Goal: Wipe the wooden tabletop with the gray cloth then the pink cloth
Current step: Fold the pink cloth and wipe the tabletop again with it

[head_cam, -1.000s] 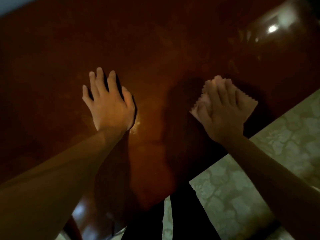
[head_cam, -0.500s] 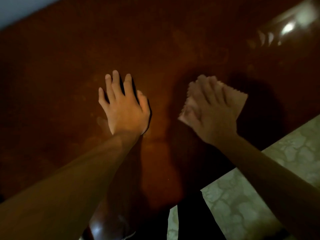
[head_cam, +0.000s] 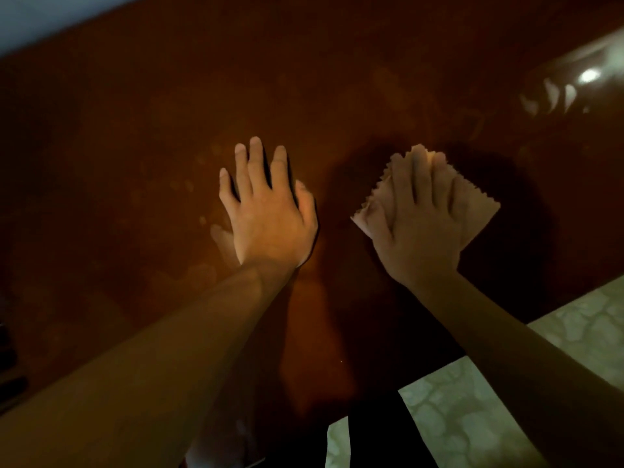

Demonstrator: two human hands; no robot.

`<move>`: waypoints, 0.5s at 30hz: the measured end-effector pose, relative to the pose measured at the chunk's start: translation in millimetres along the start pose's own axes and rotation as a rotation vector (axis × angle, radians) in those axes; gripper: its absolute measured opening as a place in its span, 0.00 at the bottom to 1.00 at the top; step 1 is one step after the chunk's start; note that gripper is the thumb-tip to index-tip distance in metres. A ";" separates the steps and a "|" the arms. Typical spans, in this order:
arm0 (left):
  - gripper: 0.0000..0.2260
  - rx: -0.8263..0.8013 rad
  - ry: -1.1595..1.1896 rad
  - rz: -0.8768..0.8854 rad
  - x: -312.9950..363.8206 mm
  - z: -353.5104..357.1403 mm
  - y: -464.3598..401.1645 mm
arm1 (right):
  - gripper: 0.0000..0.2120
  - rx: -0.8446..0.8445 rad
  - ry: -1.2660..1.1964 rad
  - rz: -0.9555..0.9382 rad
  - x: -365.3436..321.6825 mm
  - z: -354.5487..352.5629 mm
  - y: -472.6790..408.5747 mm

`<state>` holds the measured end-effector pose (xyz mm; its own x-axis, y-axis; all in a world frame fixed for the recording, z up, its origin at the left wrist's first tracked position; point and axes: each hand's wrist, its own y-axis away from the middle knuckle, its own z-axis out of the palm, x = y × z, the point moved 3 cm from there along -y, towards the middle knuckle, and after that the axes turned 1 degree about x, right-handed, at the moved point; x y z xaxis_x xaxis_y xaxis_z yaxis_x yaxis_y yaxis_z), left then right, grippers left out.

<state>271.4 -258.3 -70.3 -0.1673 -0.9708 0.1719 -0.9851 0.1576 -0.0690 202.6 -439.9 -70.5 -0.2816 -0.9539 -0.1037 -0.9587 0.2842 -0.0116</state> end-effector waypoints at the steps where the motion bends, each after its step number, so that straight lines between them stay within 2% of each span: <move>1: 0.24 0.004 0.000 0.001 0.2 0.3 -0.3 | 0.34 0.000 -0.006 0.002 0.4 -0.3 -0.2; 15: 0.24 0.008 -0.017 0.005 -0.5 1.6 0.1 | 0.34 0.029 -0.017 0.004 -0.5 0.3 -0.9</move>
<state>271.4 -258.1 -72.0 -0.1717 -0.9729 0.1550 -0.9838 0.1612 -0.0781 203.5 -439.6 -70.7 -0.2845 -0.9511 -0.1205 -0.9558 0.2911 -0.0405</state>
